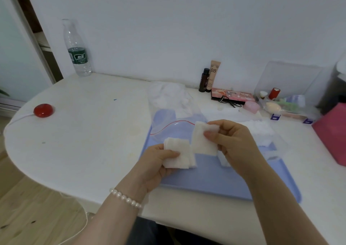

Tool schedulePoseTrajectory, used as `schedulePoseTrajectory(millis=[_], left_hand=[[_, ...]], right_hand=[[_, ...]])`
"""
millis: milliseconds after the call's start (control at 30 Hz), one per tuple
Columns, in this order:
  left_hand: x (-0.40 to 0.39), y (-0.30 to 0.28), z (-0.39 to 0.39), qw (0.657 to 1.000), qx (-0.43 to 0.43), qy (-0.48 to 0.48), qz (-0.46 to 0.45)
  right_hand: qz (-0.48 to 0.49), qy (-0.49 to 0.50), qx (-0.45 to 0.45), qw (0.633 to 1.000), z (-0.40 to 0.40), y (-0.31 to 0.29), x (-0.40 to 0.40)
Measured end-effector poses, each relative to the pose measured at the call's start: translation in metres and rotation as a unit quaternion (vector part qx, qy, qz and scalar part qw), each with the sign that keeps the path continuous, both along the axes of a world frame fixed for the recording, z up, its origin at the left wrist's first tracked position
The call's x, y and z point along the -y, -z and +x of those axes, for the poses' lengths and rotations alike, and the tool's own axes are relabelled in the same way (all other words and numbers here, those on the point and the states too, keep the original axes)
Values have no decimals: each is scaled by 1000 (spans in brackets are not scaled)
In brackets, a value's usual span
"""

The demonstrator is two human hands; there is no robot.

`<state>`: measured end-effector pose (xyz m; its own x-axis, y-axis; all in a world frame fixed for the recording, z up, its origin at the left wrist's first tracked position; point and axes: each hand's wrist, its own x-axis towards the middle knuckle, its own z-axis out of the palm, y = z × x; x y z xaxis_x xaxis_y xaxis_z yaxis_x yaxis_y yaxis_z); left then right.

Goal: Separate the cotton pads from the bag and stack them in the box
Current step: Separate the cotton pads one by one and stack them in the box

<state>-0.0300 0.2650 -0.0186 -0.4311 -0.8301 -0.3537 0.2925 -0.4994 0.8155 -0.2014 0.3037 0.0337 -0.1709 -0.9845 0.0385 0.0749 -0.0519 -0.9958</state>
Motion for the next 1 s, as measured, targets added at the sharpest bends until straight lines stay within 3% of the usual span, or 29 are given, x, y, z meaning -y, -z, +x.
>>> schedulePoseTrajectory(millis=[100,300,500,700,900,1000], left_hand=[[-2,-1,-4,998,-47,24,23],[-3,2,-8,996,-72,51,-8],[-5,3,-10,995,-72,59,-46],[-4,2,-13,991,-124,55,15],[-7,4,-8,994,-87,56,-28],[-2,2,3,996,-83,36,-28]], right_hand=[[7,-31,-10,999,7,4,-1],[0,36,-143,989,27,18,2],[-9,79,-178,981,33,23,5],[-22,84,-173,981,37,28,6],[-26,67,-243,967,39,36,9],[-20,99,-221,970,31,35,11]])
